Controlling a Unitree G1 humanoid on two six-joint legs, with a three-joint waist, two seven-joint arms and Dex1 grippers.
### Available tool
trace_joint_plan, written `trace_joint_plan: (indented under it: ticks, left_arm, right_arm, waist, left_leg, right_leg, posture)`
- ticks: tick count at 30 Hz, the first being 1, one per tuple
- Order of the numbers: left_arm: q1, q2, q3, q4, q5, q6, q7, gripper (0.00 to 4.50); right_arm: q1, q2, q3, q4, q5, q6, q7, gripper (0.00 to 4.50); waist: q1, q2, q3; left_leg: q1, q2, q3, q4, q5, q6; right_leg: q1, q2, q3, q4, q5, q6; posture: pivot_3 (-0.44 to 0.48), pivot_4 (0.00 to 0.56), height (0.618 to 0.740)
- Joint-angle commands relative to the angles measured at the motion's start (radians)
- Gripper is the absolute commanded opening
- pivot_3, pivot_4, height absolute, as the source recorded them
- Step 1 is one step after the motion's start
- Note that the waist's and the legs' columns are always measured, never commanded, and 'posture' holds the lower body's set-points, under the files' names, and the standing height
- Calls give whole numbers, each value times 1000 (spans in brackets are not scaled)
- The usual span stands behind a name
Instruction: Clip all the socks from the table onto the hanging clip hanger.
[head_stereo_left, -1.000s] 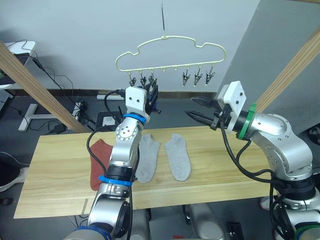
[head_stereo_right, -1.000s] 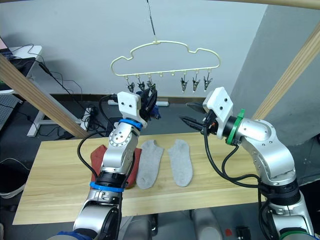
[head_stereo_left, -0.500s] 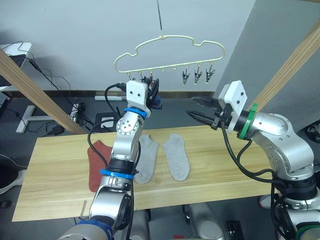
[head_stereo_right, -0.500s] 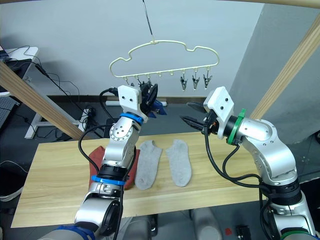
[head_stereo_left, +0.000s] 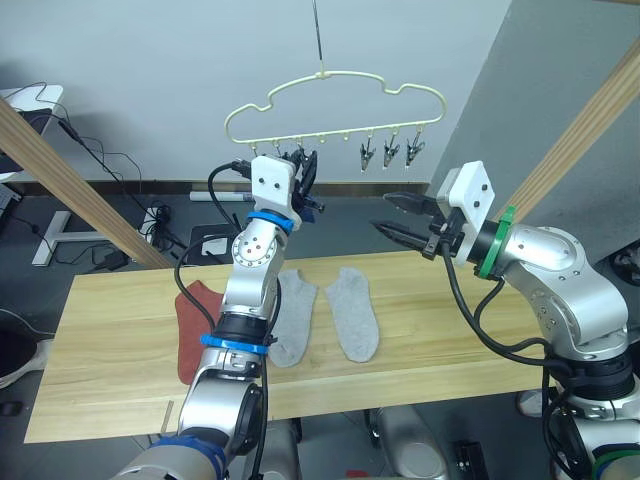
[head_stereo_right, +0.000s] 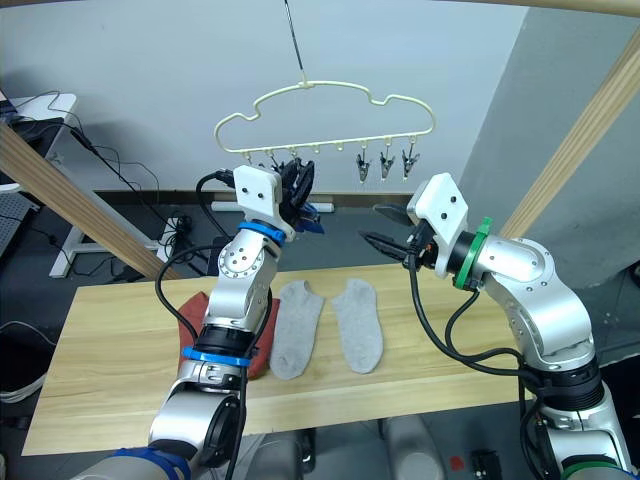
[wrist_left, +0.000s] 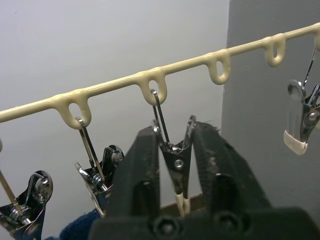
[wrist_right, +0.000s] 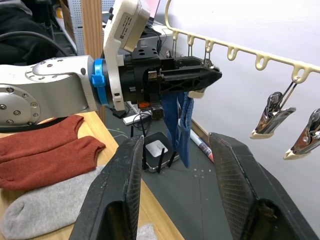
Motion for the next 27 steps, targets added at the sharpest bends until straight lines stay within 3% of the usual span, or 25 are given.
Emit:
trace_joint_plan:
  ticks: [1,20,21,27]
  left_arm:
    - [-19,5,6,-14,-10,-32,-8,251]
    - [-2,-2,22,-33,-30,-29,-24,251]
    - [-2,-2,23,-34,-31,-28,-25,983]
    - [-3,3,15,-29,-16,-26,-11,2692]
  right_arm:
    - [-5,-14,-12,-30,12,-21,7,2165]
    - [15,-30,12,-25,-5,-37,4,2165]
    - [15,-30,12,-25,-4,-37,4,2165]
    - [17,-32,11,-25,-4,-38,2,2165]
  waist:
    - [0,0,0]
    - [0,0,0]
    - [0,0,0]
    - [0,0,0]
  left_leg:
    - [0,0,0,0,0,0]
    - [0,0,0,0,0,0]
    - [0,0,0,0,0,0]
    - [0,0,0,0,0,0]
  right_leg:
    - [0,0,0,0,0,0]
    - [0,0,0,0,0,0]
    - [0,0,0,0,0,0]
    - [0,0,0,0,0,0]
  posture:
    - [-272,277,740]
    - [-269,273,740]
    - [-269,273,740]
    - [-270,274,740]
